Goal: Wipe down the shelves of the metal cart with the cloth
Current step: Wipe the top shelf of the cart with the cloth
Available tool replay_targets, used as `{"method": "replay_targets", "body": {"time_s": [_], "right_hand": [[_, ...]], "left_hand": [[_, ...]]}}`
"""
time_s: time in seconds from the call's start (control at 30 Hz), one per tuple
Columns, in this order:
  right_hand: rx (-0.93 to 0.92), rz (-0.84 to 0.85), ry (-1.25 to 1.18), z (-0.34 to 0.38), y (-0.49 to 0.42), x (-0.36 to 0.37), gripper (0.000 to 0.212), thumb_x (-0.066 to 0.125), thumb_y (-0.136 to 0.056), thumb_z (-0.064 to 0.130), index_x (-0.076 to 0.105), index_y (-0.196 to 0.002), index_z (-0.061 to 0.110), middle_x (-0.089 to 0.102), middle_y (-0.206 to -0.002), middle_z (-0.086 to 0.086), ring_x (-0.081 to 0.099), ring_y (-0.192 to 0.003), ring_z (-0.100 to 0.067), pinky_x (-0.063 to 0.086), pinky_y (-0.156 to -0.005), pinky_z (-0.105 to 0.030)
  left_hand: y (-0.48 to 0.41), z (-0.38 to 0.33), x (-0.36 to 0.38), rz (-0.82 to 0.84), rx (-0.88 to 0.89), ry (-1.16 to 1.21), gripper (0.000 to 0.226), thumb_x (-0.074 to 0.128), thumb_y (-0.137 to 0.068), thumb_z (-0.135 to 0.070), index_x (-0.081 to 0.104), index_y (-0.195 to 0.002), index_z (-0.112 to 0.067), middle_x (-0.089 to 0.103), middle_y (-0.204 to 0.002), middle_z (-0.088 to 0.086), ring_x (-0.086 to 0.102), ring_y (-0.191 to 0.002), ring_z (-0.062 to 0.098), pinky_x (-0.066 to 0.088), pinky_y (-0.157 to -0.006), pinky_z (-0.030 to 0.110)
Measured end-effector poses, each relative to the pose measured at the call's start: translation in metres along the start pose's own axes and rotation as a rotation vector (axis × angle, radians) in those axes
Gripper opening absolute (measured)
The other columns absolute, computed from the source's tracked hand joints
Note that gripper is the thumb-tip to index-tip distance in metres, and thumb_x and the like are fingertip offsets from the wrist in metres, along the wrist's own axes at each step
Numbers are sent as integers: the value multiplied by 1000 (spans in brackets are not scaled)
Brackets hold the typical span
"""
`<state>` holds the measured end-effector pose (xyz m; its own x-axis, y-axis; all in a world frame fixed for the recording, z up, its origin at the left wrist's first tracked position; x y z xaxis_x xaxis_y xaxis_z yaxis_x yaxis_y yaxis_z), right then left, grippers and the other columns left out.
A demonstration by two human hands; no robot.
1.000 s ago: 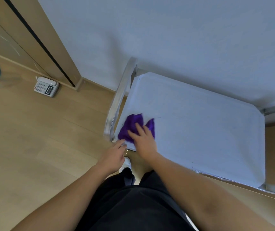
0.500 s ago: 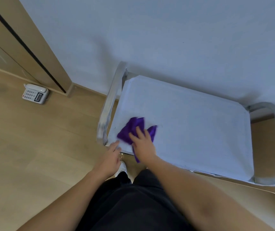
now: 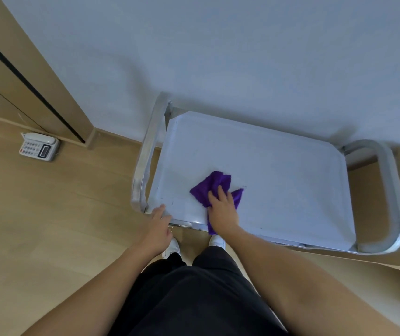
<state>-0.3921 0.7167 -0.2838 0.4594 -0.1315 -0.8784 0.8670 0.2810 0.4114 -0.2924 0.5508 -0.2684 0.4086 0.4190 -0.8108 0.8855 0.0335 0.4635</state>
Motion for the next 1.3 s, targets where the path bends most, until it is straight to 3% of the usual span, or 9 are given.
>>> {"method": "replay_targets", "body": {"time_s": [0.13,0.23,0.4,0.53,0.73,0.87,1.03,1.23,1.3], "right_hand": [[-263,105,14,72,18,32,54,49,-97,15,32,-146,28,12,-161,-3,6,-147,-35,41,-106,-54],[-287,80,37,83,19,26,51,56,-94,15,39,-141,22,23,-156,-3,16,-145,-31,49,-99,-51],[-317,7,170,76,16,10,40,56,-93,24,48,-133,21,37,-148,-5,31,-136,-32,44,-102,-46],[-410,-9,178,88,15,12,52,63,-89,24,45,-138,22,35,-152,-11,30,-140,-36,35,-110,-52],[-615,-14,238,83,-16,13,56,69,-84,27,48,-136,20,43,-144,-13,46,-126,-35,51,-88,-47],[-598,-101,238,82,-82,-17,55,74,-78,27,56,-130,18,50,-138,-15,52,-117,-38,53,-81,-50],[-349,-219,90,72,-144,-39,50,60,-89,22,48,-134,3,26,-154,-22,25,-142,-40,28,-115,-51],[-767,-118,34,112,-96,-3,65,59,-86,6,35,-146,9,22,-158,-15,26,-145,-33,27,-117,-45],[-858,-87,64,107,-108,-10,66,60,-86,9,36,-147,13,24,-158,-15,27,-144,-33,29,-116,-47]], "left_hand": [[0,3,-6,-36,31,70,47,50,-90,-15,47,-137,-19,27,-154,3,41,-130,18,45,-85,29],[2,8,-7,-53,66,112,57,51,-85,-12,43,-140,-24,32,-150,-2,45,-123,17,46,-76,26],[-2,-1,-8,-54,60,79,47,52,-86,-11,49,-133,-14,36,-145,3,39,-128,19,41,-94,29],[-7,-3,-8,-80,-25,-1,40,53,-89,-17,49,-129,-13,38,-143,4,36,-130,19,38,-102,30],[-17,-8,-8,-62,-88,-62,52,56,-87,-19,40,-137,-13,29,-149,9,30,-135,24,39,-103,33],[-36,-13,-11,-32,-51,-91,64,49,-90,-20,25,-149,-15,18,-158,12,22,-143,28,32,-110,39],[-65,-10,-19,-15,-77,-121,62,44,-95,-24,21,-151,-15,4,-161,9,8,-148,26,26,-113,39],[-84,-16,-33,-79,-110,-78,53,59,-81,-15,49,-133,-5,35,-148,15,34,-137,31,48,-98,40],[-83,-15,-27,-66,-123,-72,56,59,-80,-15,47,-134,-5,33,-150,16,32,-139,32,50,-95,41]]}}
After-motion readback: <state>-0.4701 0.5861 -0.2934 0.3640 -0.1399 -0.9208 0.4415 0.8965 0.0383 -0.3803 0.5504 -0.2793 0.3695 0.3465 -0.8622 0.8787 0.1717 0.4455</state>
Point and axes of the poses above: each hand's wrist, its own y-axis away from the middle knuckle, its own x-axis out of the palm, z = x × y, the point moved 10 cm from there along -y, towards the middle knuckle
